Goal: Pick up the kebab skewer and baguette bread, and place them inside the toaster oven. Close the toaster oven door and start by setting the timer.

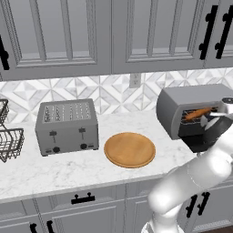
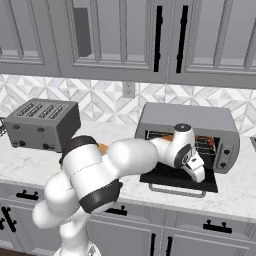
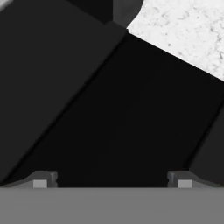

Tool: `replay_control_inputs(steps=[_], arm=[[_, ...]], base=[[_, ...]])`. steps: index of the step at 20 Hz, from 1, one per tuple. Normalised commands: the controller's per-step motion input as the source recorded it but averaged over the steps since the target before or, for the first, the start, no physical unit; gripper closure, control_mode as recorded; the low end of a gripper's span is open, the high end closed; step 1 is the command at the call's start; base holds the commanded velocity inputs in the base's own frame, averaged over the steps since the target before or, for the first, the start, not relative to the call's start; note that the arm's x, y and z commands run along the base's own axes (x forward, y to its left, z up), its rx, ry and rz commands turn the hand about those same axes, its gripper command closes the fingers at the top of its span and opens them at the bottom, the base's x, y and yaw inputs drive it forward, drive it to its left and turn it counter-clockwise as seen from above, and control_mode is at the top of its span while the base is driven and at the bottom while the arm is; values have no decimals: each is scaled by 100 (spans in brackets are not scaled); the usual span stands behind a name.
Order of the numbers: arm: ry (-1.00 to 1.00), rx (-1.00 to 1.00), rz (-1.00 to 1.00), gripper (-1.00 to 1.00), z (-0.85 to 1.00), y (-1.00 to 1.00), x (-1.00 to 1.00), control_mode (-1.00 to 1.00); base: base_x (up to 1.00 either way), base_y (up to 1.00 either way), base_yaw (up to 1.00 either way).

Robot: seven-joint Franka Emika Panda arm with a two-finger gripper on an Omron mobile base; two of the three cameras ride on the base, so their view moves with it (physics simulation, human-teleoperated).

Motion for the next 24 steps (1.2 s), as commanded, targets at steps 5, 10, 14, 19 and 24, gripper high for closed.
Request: replay_control_inputs(steps=[5,10,14,19,24], arm=[[-1,5,-20,-100,0,9,31,-100],[-1,5,-13,-100,0,0,-1,-100],[-7,2,0,-100,0,0,-62,-100],[-4,0,3,-100,18,1,-99,-100],[0,0,23,-100,4,48,-100,-100]], base=[[0,0,0],[0,0,0],[0,0,0],[0,0,0],[0,0,0]])
